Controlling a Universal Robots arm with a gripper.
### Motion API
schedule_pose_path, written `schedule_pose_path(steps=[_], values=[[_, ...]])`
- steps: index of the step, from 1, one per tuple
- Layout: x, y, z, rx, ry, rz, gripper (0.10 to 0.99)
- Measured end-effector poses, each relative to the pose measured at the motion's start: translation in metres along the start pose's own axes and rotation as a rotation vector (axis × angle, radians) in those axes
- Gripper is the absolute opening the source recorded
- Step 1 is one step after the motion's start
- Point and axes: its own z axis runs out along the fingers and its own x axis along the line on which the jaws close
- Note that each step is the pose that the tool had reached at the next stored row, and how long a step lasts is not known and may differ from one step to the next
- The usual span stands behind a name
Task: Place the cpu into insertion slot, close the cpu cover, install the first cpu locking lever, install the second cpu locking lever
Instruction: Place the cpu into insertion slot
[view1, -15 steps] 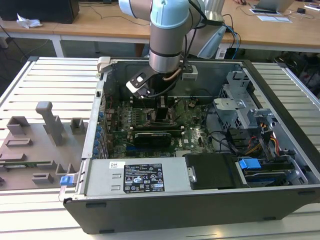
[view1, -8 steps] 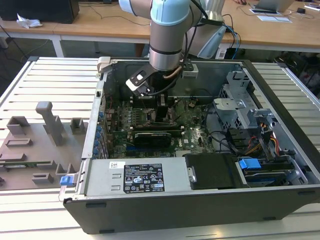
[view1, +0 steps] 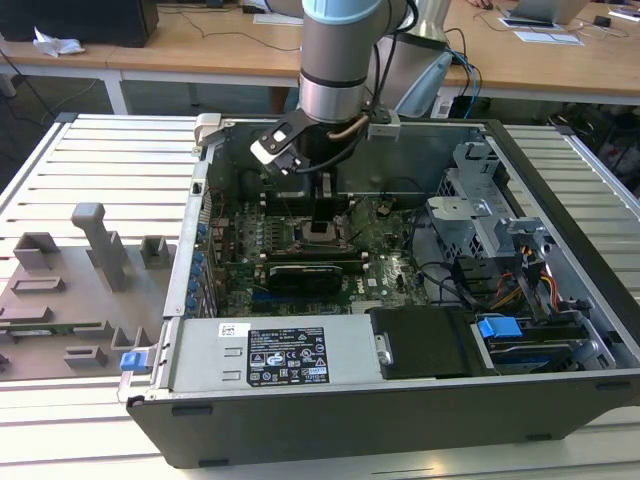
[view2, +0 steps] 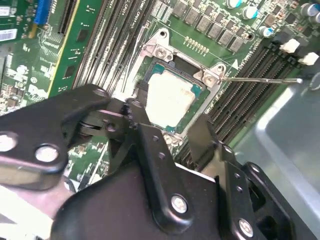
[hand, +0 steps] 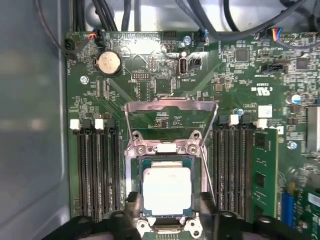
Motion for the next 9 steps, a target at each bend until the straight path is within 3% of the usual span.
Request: schedule_pose_path(steps=[1, 2, 5, 6, 9], values=[[0.0, 0.0, -0.0013, 0.0, 0.0, 0.0, 0.533], [-0.0002, -0.0001, -0.0058, 0.0, 0.0, 0.0, 0.412], [-0.0002, -0.0002, -0.0137, 0.0, 0.0, 0.0, 0.231], [-0.0001, -0.0002, -0.0151, 0.0, 0.0, 0.0, 0.11], [0.0003, -0.0003, -0.0202, 0.0, 0.0, 0.0, 0.106]])
